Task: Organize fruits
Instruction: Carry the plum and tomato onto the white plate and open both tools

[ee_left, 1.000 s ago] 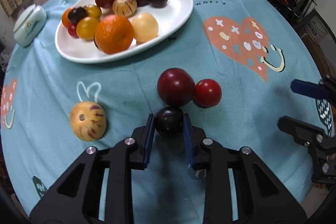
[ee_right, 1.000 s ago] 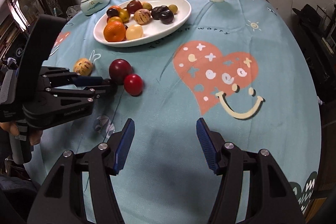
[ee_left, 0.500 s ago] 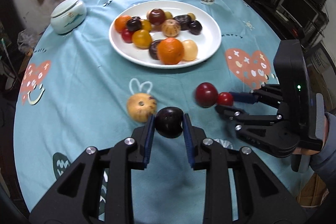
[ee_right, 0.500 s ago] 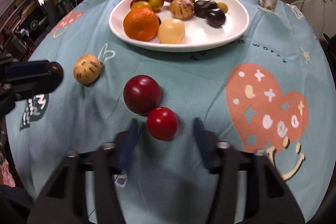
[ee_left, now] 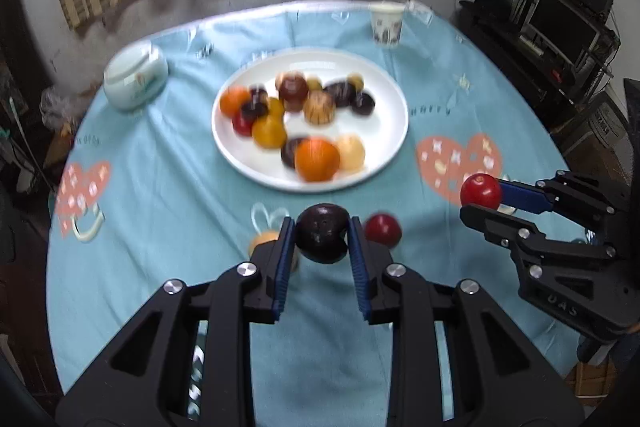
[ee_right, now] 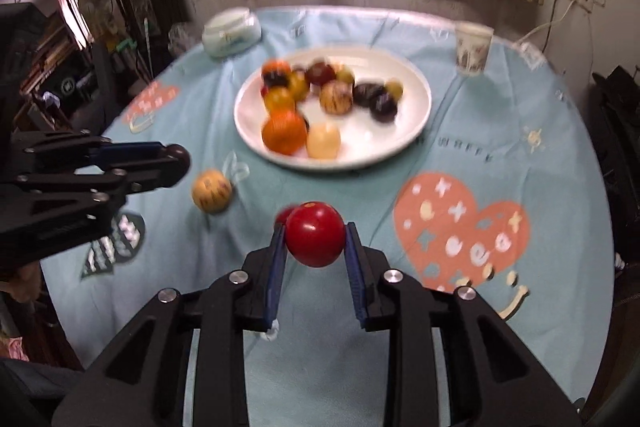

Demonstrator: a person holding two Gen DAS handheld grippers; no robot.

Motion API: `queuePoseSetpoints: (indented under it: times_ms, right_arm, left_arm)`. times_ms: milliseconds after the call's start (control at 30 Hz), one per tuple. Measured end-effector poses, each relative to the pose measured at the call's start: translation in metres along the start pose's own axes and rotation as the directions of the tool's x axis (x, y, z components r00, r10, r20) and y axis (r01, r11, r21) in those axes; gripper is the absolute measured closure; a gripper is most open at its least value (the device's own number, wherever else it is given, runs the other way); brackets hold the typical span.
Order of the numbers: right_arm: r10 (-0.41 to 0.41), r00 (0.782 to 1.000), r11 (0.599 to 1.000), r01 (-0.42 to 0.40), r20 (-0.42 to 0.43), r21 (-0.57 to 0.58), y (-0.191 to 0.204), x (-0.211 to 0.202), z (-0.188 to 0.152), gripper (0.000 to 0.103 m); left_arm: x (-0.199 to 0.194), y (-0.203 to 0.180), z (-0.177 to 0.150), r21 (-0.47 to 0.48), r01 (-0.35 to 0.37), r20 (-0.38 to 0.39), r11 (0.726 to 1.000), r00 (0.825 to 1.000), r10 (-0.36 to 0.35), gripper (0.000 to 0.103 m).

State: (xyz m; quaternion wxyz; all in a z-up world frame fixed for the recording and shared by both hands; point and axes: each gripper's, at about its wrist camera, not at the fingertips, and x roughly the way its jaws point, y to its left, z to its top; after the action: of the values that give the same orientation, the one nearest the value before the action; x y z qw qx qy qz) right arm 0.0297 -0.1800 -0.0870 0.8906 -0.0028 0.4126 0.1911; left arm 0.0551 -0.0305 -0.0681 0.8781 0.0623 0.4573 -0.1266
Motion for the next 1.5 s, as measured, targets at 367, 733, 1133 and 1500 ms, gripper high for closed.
queuePoseSetpoints:
  times_ms: [367, 733, 1133, 1500]
  right_arm:
    - [-0.011, 0.986, 1.0, 0.015, 0.167, -0.021, 0.012, -0.038, 0.072, 0.074]
    - [-0.006, 0.995, 1.0, 0.007, 0.102, -0.008, -0.001, 0.008, 0.095, 0.074]
    - [-0.013, 1.0, 0.999, 0.014, -0.026, 0.038, -0.035, 0.101, 0.11, 0.074]
    - [0.006, 0.999, 1.0, -0.004, -0.05, 0.03, -0.042, 0.13, 0.113, 0.074]
  left_arm:
    - [-0.037, -0.001, 0.065, 0.035, -0.013, 0.144, 0.999, 0.99, 0.008, 0.076]
    - [0.022, 0.014, 0.086, 0.027, -0.029, 0.069, 0.999, 0.997, 0.027, 0.076]
    - [0.11, 0.035, 0.104, 0.031, -0.092, -0.044, 0.995, 0.995, 0.094, 0.075]
    - [0.132, 0.041, 0.107, 0.016, -0.078, -0.057, 0.997, 0.995, 0.079, 0.075]
